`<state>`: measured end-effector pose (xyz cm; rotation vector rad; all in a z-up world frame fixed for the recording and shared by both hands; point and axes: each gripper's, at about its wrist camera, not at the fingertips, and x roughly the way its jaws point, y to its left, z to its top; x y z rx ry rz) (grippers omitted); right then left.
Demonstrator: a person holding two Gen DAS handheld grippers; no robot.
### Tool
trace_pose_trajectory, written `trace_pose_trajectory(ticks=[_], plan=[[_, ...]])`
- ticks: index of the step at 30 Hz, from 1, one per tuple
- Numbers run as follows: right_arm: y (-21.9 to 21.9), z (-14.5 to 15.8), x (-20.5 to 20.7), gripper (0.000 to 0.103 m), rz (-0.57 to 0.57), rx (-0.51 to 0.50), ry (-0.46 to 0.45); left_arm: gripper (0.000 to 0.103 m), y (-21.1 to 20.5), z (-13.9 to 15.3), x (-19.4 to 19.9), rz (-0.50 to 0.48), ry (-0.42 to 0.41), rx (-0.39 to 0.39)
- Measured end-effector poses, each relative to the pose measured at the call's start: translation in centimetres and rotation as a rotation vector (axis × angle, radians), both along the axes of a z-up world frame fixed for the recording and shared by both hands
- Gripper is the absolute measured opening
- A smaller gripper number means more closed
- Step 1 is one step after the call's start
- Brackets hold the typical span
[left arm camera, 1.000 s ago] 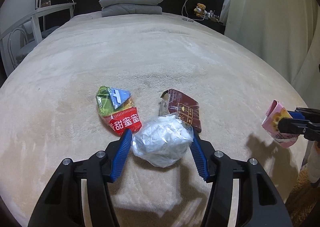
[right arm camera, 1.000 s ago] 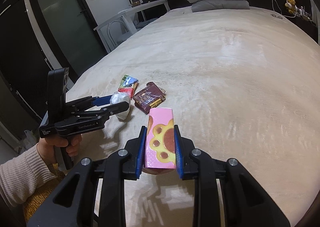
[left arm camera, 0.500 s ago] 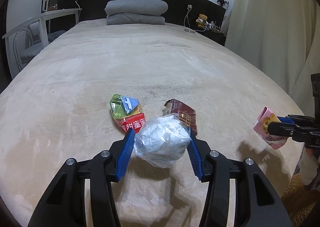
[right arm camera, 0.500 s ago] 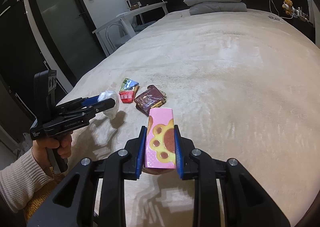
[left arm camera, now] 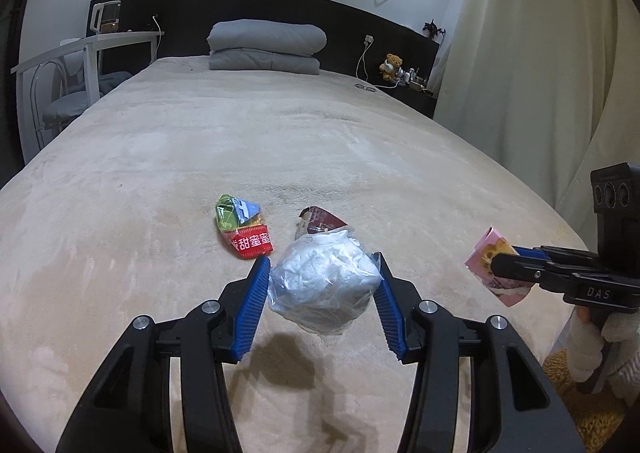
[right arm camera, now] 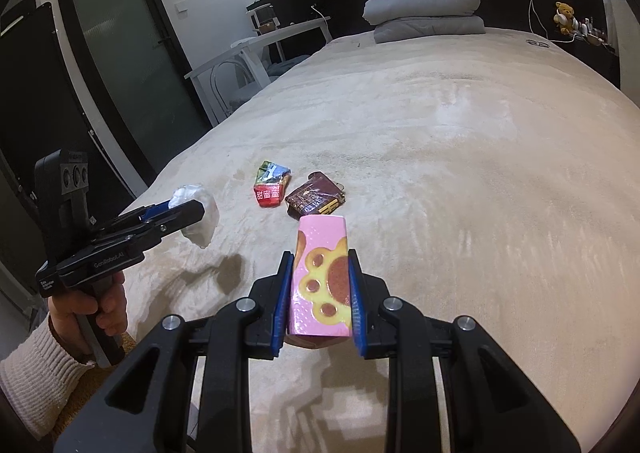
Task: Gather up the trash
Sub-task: 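Carry the white plastic bag and pink packet down toward the clear bowl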
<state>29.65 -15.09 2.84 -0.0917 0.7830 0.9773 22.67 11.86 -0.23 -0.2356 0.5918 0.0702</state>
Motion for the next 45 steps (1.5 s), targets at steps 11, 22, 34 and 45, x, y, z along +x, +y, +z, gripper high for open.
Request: trace_pose_trajectory(ticks=[11,22,34,45], plan=[[-2.4,-0.1,-3.9,0.027,-0.022,0.03,0.0,0.049,-2.5,0.9,-4.6,-0.017,-0.049,-0.034],[-4.8,-0.3,-7.9,0.027,-0.031,0.054,-0.003,0.049,-4.8,1.1,-9.1,-0.026,-0.074,-0.055],[-7.2,-0.4,-11.6,0.027,-0.025,0.082,-0.001,0.049,-6.9,0.8,-13.0,-0.037,-0.084,-0.082],[-8.4,-0.7,-13.8,0.027,-0.007,0.101,0.027,0.049,-9.1,-0.4,-15.0,-0.07,-0.056,-0.139]])
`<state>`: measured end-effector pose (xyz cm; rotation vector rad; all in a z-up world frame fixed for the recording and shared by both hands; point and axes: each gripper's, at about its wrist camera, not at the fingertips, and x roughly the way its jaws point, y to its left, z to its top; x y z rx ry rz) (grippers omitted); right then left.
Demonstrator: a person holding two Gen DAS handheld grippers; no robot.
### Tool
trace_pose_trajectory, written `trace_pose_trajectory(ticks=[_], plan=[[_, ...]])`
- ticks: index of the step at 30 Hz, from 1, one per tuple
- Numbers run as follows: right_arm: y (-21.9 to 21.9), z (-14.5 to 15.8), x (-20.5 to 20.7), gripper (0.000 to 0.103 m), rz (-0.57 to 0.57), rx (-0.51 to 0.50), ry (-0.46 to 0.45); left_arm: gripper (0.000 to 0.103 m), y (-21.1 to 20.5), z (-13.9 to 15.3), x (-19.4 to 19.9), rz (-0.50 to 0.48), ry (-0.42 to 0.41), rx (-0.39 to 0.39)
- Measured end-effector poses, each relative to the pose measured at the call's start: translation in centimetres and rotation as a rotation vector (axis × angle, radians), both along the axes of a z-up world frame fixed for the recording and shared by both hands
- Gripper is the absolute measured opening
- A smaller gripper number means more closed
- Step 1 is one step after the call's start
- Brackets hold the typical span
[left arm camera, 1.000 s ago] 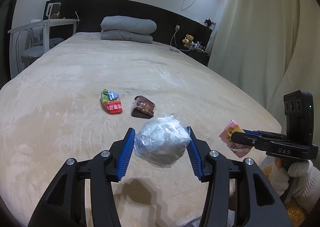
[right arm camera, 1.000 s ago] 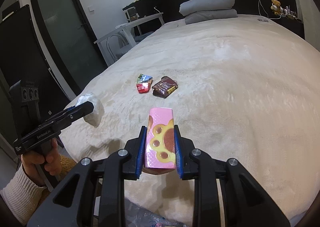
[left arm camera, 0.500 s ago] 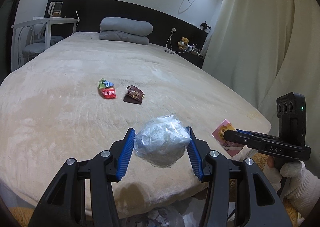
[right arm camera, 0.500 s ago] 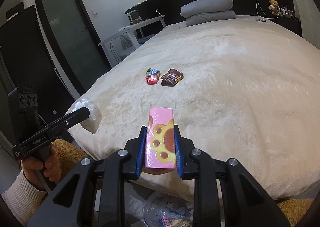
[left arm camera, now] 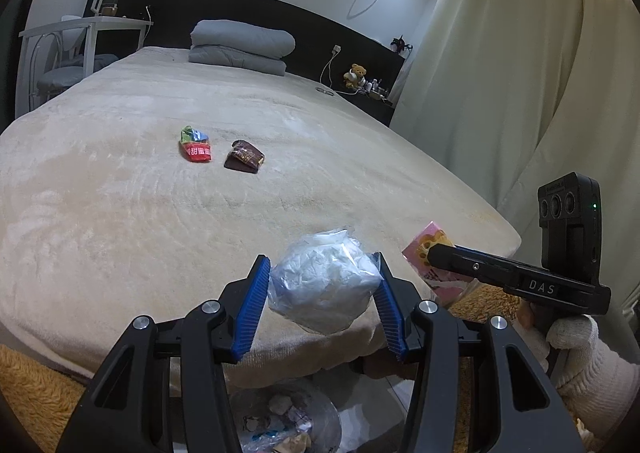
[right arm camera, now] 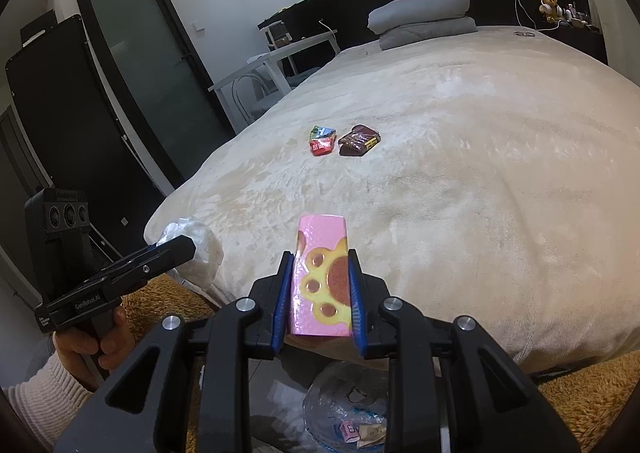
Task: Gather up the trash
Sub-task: 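Carry the white plastic bag and pink packet down toward the clear bowl, then lower the white bag and pink packet over the bowl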
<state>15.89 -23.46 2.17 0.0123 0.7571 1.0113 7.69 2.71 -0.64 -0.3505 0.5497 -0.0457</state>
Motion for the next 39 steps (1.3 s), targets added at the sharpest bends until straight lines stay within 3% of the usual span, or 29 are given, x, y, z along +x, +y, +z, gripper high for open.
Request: trace_pose_trajectory(ticks=[16,26,39], plan=[[-0.3,-2.6,-1.7,0.027,0.025,-0.031,0.131,0.049,-1.7,-3.3,-1.2,-0.033,0.104,-0.141],[0.4,-5.3,-2.1,0.027,0.038,-0.107,0.239,0.049,-2.3,-6.7,-0.6,-0.028,0.245,-0.208],[1.7,-10.0,-0.8,0.027,-0.014,-0.263,0.403,0.049,-1.8,-10.5,0.5,0.021,0.446,-0.234]])
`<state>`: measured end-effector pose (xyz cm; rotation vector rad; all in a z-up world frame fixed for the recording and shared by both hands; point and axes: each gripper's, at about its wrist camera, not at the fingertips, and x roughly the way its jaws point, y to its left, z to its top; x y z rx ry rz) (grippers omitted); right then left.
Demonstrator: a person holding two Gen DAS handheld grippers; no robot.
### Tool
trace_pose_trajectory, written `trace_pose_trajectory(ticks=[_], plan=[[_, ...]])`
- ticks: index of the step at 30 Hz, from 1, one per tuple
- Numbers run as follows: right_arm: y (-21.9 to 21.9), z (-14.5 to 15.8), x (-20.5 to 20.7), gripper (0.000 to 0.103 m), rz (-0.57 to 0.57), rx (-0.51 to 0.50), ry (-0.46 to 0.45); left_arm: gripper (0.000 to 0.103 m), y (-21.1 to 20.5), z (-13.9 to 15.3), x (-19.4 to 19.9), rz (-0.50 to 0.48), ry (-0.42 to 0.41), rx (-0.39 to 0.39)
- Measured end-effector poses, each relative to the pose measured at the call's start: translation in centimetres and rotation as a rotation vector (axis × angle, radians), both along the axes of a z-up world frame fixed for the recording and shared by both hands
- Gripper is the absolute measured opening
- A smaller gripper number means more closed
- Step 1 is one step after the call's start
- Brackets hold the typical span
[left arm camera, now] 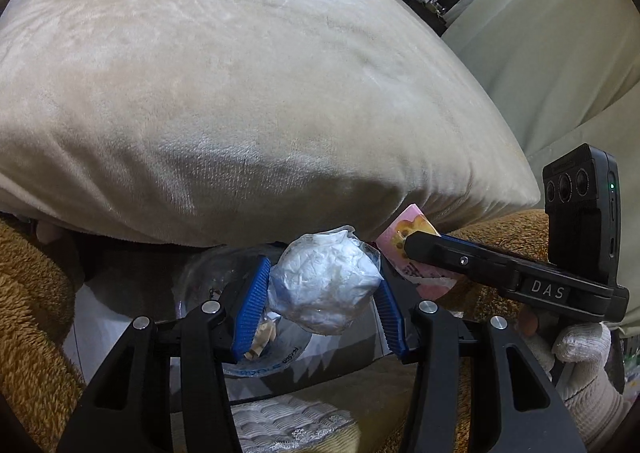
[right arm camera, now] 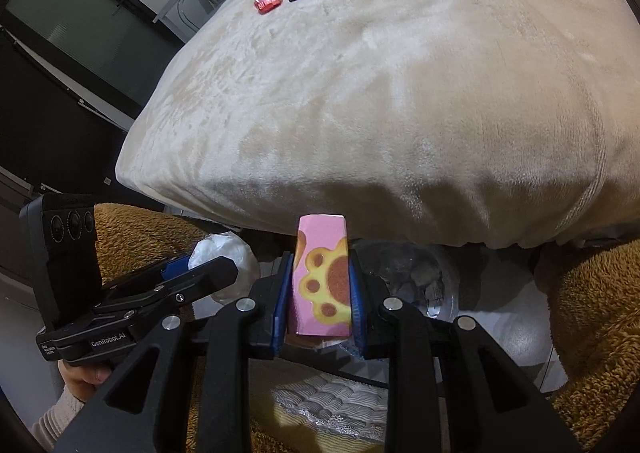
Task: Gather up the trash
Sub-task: 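Lower the white bag and pink packet over the bowl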
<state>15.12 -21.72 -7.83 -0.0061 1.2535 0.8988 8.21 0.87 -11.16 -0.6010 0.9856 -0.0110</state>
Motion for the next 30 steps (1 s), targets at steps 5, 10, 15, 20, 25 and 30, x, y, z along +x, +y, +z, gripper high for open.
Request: trace_pose_trajectory(ticks=[5,10,15,20,25,30], plan=[[0.3,-1.5,0.6,0.027,-0.022,-0.046,0.057,0.049,0.1,-1.2,0.4,0.004,0.067,-0.005],[0.5,-2.5,1.1,0.027,-0.03,-0.083,0.097,0.049,0.3,-2.4,0.7,0.002,0.126,-0.01],[0.7,-3.8,1.2,0.027,-0.037,-0.125,0.149,0.049,-0.1,-3.4,1.1,-0.006,0.185,-0.014],[1.1,-4.9,1.3,0.028,-0.039,-0.161,0.182,0.049,-0.5,-4.0,1.3,-0.017,0.227,-0.002],[1.3,-5.2,1.2,0.028,-0.045,-0.167,0.189,0.05,-0.8,-4.3,1.5,-0.022,0.255,0.009],[1.2,-5.2,1.2,0.031,-0.048,-0.164,0.191,0.052,-1.1,-4.4,1.7,-0.029,0.27,0.038]])
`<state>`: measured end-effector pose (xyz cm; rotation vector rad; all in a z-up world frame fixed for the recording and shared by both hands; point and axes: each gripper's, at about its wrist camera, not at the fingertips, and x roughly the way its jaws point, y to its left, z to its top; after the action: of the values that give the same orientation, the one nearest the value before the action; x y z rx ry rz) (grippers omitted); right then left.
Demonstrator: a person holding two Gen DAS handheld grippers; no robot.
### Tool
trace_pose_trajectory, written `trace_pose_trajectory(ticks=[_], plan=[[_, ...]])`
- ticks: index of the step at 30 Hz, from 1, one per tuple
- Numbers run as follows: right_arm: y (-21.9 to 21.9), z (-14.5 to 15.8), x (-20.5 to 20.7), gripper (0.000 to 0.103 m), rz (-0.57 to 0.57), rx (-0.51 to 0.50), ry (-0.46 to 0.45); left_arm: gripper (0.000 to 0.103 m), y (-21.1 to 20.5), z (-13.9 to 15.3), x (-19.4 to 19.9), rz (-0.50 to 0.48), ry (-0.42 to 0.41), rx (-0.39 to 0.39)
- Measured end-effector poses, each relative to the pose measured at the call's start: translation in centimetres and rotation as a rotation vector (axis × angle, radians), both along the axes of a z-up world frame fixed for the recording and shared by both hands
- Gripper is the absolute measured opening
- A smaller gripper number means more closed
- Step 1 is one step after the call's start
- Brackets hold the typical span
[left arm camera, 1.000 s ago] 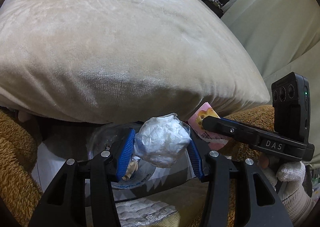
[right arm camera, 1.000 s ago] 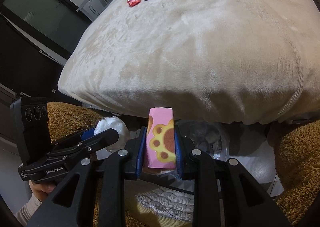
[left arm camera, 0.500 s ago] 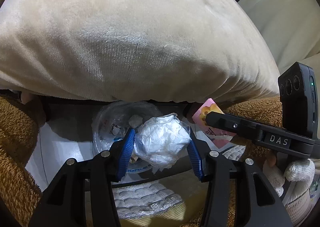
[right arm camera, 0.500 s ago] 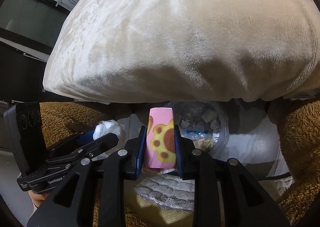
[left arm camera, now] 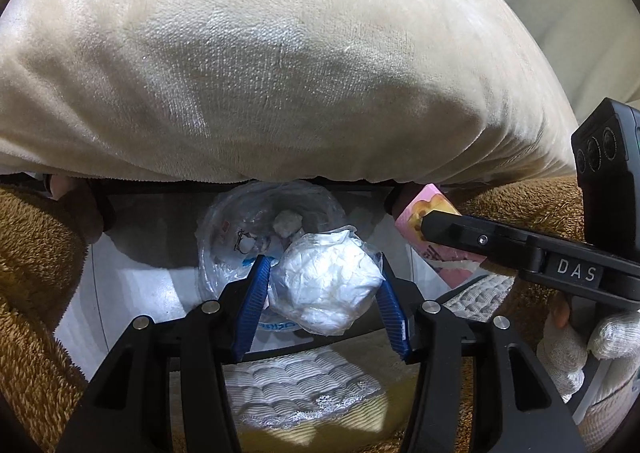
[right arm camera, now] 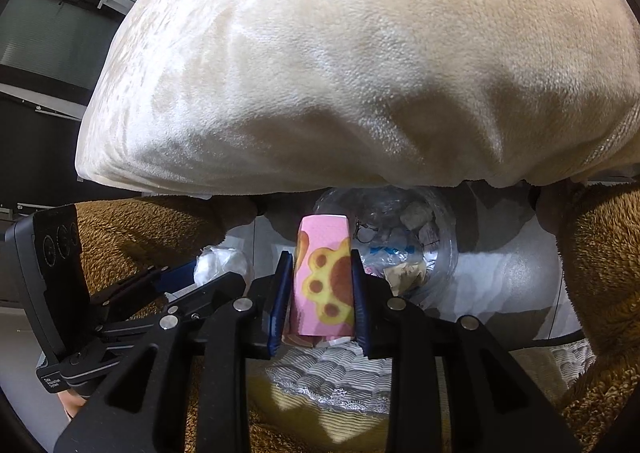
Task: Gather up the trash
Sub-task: 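Lower the white bag and pink packet over the bowl, then open both grippers to drop the bag and packet into the bowl, then raise both tools back over the two wrappers on the bed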
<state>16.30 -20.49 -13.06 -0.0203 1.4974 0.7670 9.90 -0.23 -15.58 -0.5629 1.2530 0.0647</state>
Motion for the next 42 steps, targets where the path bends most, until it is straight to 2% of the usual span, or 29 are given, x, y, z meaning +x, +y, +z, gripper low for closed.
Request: trace_pose_trajectory(ticks=[5,13,14,16,31,37,42], plan=[[-0.3,0.1,0.2,0.036,-0.014,0.003,-0.003,0.056,-0.2,0.0,0.0,-0.008,0.009,0.023],[-0.6,0.3,0.3,0.037,-0.02,0.012,-0.013,0.057,-0.1,0.0,0.0,-0.009,0.005,0.027],[-0.6,0.4,0.3,0.037,-0.021,0.015,-0.015,0.063,-0.2,0.0,0.0,-0.014,0.006,0.025],[-0.7,0.5,0.3,0.037,-0.024,0.025,-0.015,0.066,-0.3,0.0,0.0,-0.021,0.004,0.03],[-1.1,1.5,0.1,0.037,-0.018,0.05,-0.045,0.066,0.2,1.1,-0.5,-0.011,-0.052,0.024],[-1.3,3.0,-0.7,0.037,0.008,0.066,-0.128,0.066,-0.1,2.9,-1.1,-0.016,-0.134,0.059],[-2.0,5.5,-1.9,0.037,0.045,0.142,-0.241,0.066,0.2,4.8,-1.9,-0.018,-0.223,0.085]])
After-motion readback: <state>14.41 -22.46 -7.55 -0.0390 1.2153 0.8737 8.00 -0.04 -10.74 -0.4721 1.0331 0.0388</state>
